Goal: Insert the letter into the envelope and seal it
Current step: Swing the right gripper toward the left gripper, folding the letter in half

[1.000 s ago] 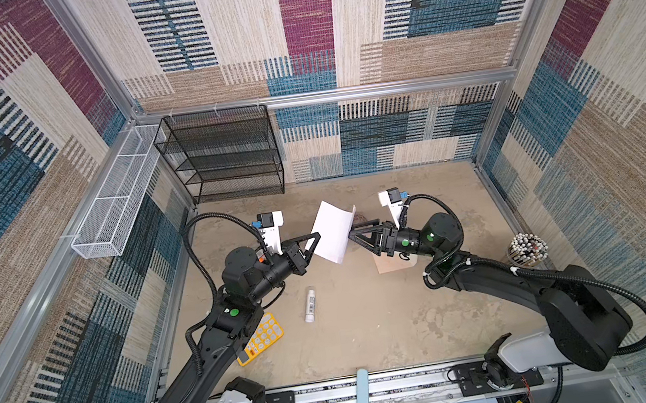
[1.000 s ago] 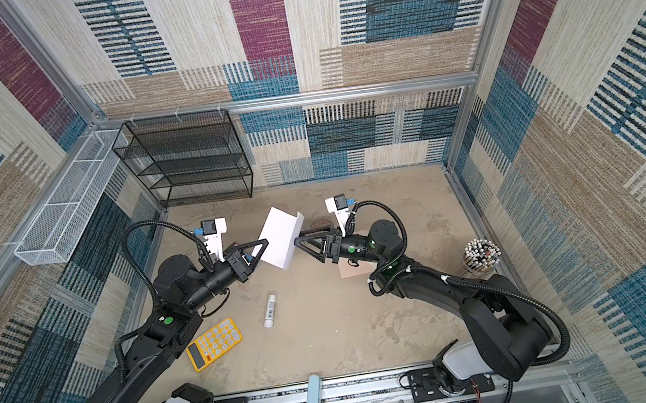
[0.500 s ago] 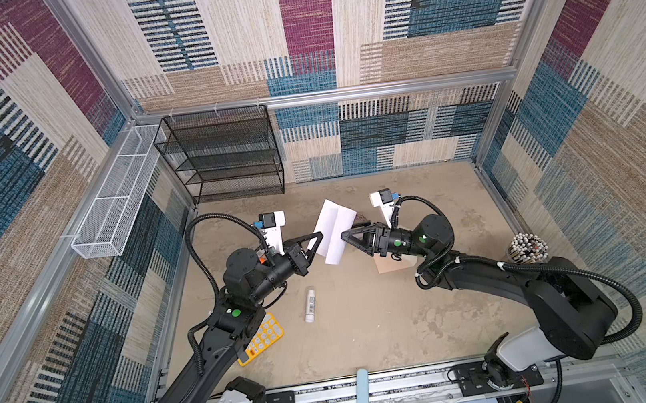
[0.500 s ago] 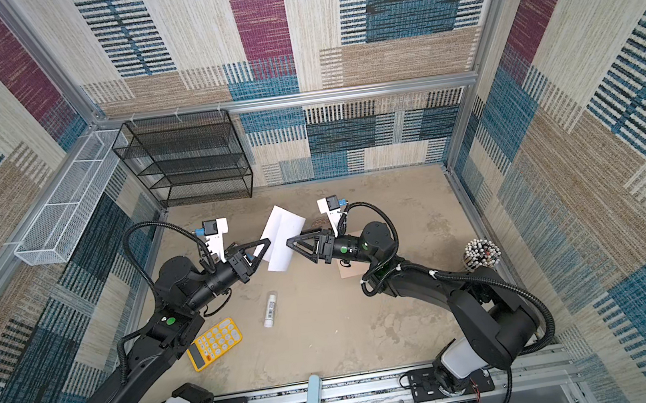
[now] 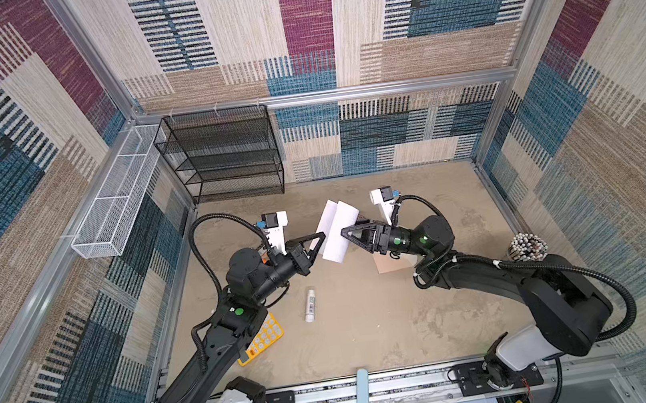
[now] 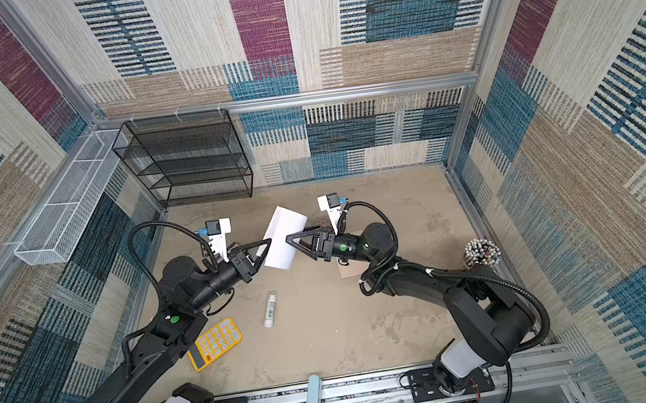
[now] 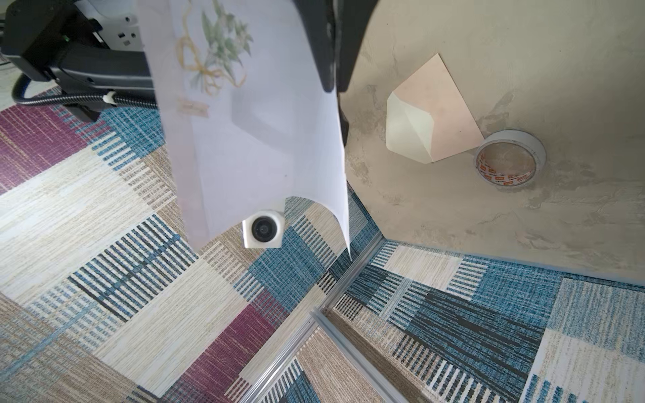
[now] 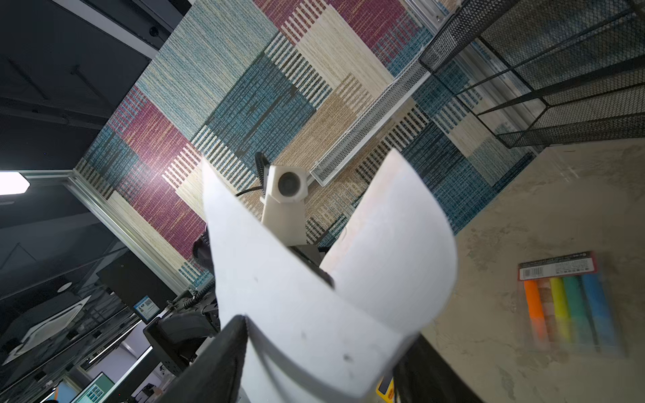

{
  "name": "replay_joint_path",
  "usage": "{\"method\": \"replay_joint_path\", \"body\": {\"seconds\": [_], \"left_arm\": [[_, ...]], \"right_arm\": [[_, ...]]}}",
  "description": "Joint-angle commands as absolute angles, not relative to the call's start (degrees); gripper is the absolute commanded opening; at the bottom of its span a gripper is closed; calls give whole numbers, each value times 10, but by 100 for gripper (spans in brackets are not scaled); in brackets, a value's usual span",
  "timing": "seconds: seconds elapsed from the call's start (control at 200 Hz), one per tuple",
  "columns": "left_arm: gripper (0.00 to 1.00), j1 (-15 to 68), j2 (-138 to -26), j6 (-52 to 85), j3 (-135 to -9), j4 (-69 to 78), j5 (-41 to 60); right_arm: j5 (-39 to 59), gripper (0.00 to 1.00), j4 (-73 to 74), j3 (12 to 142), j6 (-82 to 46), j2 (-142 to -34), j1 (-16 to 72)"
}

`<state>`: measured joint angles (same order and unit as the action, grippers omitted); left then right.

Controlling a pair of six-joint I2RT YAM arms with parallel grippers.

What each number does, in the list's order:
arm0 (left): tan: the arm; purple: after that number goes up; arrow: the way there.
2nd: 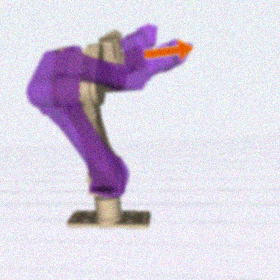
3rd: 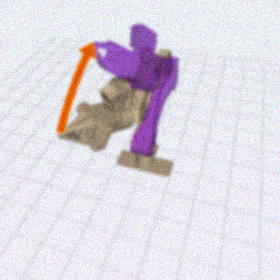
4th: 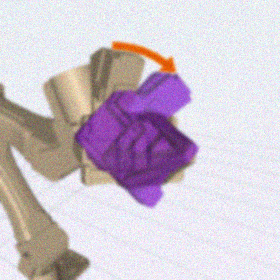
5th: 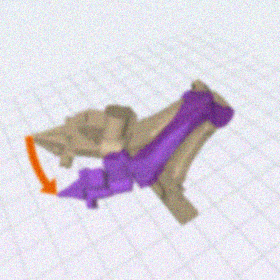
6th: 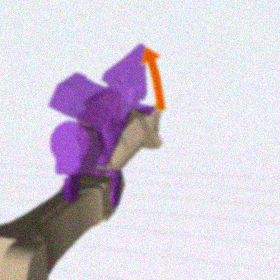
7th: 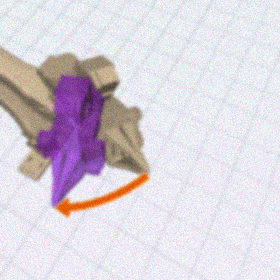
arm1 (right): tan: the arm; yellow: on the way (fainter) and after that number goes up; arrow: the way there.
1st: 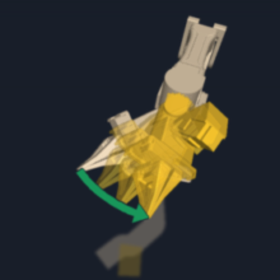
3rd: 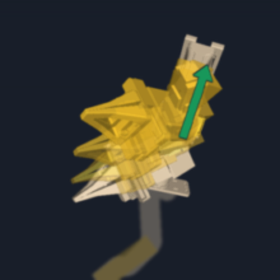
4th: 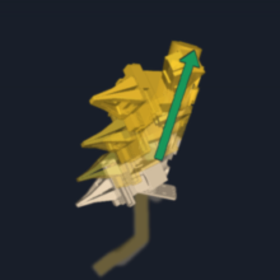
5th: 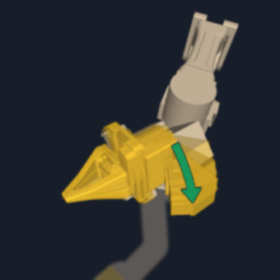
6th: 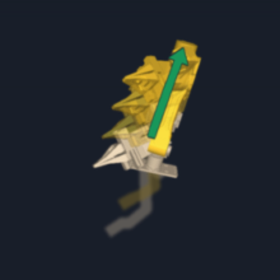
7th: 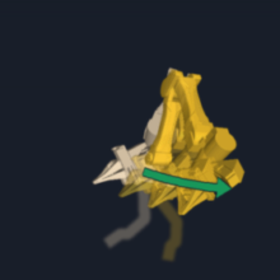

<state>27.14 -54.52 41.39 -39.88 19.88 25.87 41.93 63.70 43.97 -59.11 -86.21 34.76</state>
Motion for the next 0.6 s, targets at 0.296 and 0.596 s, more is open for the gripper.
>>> {"method": "replay_joint_path", "body": {"seconds": [0.296,0.596], "left_arm": [[0,272,-539,422,-398,220,268],[0,272,-541,421,-397,219,272]], "right_arm": [[414,58,657,441,-606,-870,348],[410,41,659,445,-613,-875,348]]}}
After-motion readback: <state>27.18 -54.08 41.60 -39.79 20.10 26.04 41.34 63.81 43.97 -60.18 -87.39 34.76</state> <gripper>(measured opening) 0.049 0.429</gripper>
